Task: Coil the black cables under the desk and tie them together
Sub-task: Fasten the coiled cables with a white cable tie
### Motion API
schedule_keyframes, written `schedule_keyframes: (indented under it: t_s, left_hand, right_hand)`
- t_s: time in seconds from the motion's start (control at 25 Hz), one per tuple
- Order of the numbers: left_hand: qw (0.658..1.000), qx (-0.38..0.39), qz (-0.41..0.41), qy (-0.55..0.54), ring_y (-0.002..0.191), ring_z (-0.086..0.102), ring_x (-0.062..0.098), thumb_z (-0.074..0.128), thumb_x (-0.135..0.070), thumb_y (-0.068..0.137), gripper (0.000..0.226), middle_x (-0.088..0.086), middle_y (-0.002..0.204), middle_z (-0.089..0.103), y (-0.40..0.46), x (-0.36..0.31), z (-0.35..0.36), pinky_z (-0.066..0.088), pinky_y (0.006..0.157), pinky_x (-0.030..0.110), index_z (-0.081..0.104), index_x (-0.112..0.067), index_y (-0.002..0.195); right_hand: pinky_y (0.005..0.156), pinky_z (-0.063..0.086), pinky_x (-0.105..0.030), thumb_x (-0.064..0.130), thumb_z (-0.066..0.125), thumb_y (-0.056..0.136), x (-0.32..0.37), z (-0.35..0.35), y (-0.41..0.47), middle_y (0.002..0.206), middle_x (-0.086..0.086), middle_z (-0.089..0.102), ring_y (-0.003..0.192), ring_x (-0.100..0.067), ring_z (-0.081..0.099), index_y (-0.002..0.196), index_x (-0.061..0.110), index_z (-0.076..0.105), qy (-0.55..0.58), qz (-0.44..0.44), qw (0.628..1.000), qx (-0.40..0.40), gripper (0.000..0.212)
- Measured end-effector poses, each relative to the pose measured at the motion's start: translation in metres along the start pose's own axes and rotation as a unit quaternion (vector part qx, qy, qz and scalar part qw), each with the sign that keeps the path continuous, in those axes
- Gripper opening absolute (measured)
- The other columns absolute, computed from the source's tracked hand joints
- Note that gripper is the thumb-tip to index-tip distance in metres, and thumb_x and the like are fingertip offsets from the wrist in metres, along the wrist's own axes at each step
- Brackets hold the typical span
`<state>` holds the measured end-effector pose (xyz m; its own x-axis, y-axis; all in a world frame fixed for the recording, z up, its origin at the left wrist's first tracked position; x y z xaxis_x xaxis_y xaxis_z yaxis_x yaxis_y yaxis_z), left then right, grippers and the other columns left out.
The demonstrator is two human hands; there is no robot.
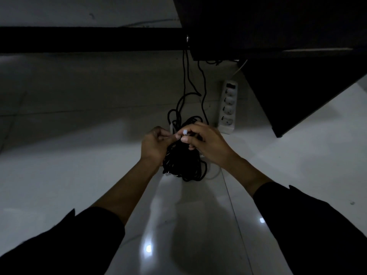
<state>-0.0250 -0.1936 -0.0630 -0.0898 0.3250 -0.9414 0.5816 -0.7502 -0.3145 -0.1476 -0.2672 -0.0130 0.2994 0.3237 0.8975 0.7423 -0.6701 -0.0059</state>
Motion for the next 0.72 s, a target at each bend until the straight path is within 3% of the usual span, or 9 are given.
schedule_keyframes:
  t_s: [0.16,0.32,0.44,0.6,0.72]
  left_hand:
    - [0.999,0.009,0.047,0.009,0.065,0.053,0.017,0.070,-0.001,0.082,0.026,0.007,0.067,0.054,0.002,-0.010,0.002,0.048,0.069,0.032,0.050,-0.010,0.069]
    - [0.991,0.046,0.106,0.072,0.080,0.064,0.023,0.068,-0.010,0.087,0.008,0.008,0.080,0.065,-0.001,-0.017,0.005,0.052,0.078,0.037,0.062,-0.008,0.081]
    - [0.981,0.069,0.134,0.120,0.084,0.067,0.022,0.067,-0.017,0.088,0.009,0.006,0.085,0.069,-0.003,-0.021,0.004,0.054,0.079,0.038,0.068,-0.008,0.091]
    - [0.975,0.063,0.156,0.148,0.069,0.058,0.010,0.066,-0.018,0.089,0.007,-0.005,0.076,0.062,-0.005,-0.024,0.006,0.046,0.064,0.020,0.062,-0.015,0.084]
    - [0.965,0.035,0.184,0.181,0.072,0.055,0.010,0.067,-0.024,0.089,0.012,0.004,0.089,0.060,-0.005,-0.026,0.007,0.037,0.058,0.006,0.060,-0.017,0.081]
  right_hand:
    - [0.067,0.054,-0.015,0.013,0.060,0.094,-0.003,0.001,0.004,0.106,-0.014,0.058,0.073,-0.002,0.061,0.112,0.008,0.068,-0.007,0.015,1.000,-0.004,0.021]
    - [0.064,0.052,-0.012,0.018,0.060,0.094,-0.003,0.000,0.005,0.095,0.001,0.055,0.070,0.007,0.060,0.116,0.012,0.069,-0.009,0.022,1.000,-0.011,0.024]
    - [0.064,0.053,-0.013,0.018,0.060,0.094,-0.003,0.000,0.006,0.090,0.007,0.052,0.075,0.006,0.060,0.117,0.011,0.069,-0.032,0.015,0.999,-0.013,0.025]
    - [0.063,0.055,-0.015,0.017,0.060,0.094,-0.003,0.001,0.009,0.091,0.005,0.053,0.078,-0.002,0.060,0.116,0.012,0.069,-0.043,0.027,0.999,-0.020,0.024]
    - [0.059,0.054,-0.014,0.016,0.062,0.093,-0.007,0.001,0.011,0.100,-0.002,0.057,0.074,-0.002,0.058,0.114,0.010,0.070,-0.033,0.050,0.998,-0.035,0.023]
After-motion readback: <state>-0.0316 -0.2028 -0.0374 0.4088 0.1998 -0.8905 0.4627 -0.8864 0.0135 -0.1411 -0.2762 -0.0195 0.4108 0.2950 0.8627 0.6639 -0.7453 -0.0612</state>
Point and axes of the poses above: each hand's wrist, its own y-axis towards the middle knuckle, its own z-axis out of the palm, x = y × z, the point moved 9 cm from there along y, towards the middle knuckle
